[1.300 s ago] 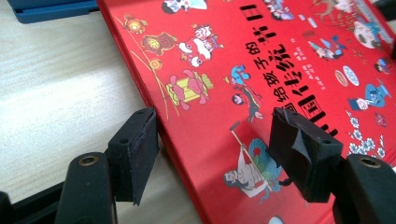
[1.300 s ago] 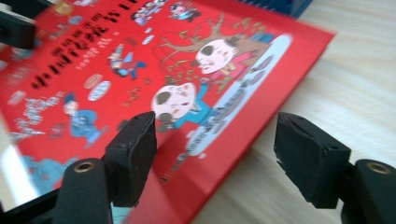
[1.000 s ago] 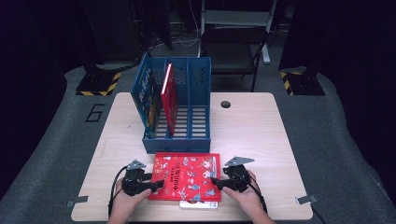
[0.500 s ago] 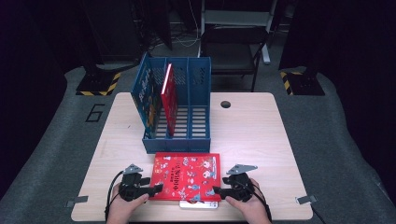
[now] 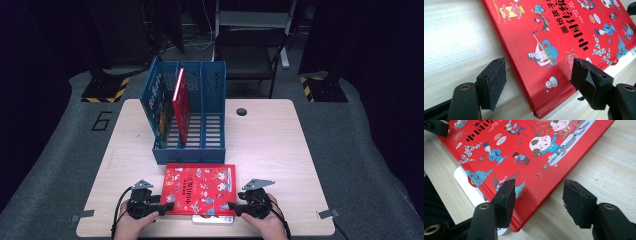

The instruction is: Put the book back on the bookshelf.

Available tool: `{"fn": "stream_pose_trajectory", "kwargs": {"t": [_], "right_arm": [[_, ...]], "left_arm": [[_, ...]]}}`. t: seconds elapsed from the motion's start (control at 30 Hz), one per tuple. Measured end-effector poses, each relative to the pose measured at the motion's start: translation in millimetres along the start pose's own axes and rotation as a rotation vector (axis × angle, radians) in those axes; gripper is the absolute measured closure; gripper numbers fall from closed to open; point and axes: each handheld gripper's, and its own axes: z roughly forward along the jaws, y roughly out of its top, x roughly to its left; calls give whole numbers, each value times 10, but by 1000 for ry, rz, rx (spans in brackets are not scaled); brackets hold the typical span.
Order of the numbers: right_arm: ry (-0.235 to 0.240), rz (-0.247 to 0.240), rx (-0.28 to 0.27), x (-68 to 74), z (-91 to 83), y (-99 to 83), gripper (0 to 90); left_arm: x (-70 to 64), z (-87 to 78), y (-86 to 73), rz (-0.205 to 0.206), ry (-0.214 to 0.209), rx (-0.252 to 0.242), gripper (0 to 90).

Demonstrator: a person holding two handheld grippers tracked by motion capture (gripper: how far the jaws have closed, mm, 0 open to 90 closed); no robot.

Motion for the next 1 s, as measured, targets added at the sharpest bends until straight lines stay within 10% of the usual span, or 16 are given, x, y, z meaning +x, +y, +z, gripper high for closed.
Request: {"fn": "stream_pose_trajectory", "kwargs": {"t": [1.0], "right_arm": [[37, 46, 13, -65, -21, -12, 546]], "left_arm": [[-41, 61, 2, -1, 2, -10, 297]]}}
